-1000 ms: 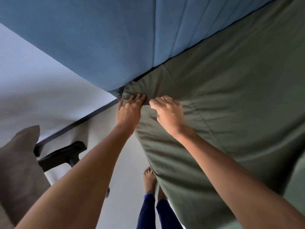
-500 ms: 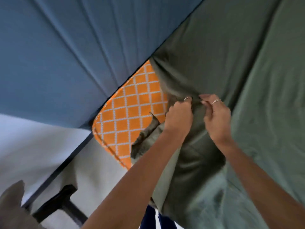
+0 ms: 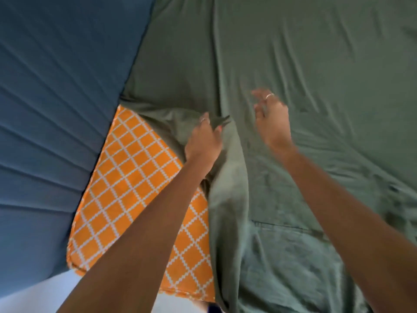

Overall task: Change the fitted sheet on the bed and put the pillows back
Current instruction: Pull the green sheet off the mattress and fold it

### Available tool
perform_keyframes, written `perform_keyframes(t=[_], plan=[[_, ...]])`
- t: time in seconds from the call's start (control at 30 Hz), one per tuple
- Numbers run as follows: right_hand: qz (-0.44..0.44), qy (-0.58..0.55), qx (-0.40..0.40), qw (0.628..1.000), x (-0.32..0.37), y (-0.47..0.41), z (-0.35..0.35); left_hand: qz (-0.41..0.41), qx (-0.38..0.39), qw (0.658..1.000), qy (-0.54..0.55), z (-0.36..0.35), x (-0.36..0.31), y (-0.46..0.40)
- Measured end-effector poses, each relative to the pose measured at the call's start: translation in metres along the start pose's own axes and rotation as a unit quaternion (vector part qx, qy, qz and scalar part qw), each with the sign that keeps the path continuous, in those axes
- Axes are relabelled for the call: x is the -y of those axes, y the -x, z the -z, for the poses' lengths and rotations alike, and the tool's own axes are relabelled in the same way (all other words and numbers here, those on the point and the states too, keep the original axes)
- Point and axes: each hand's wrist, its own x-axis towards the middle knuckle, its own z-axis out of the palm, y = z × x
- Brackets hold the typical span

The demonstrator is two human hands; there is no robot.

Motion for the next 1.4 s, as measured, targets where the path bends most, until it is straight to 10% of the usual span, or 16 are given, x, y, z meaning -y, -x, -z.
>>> perform_keyframes(t=[0.33,0.77,1.4], plan=[[-0.198,0.149,0.143,0.958,-0.122,0.173,0.151,-0.097,0.214,0.927,-0.292,-0.065,-0.017,0.13],[-0.356,0.216,0.2,0.887,-0.268,0.297,0.415,-0.3,0.285,0.823,-0.388,-0.257,-0.32,0.259],[-0.496,0.235,0.054,0.834,-0.517,0.374,0.715,-0.555,0.278,0.672,-0.403,-0.559,-0.664,0.401]])
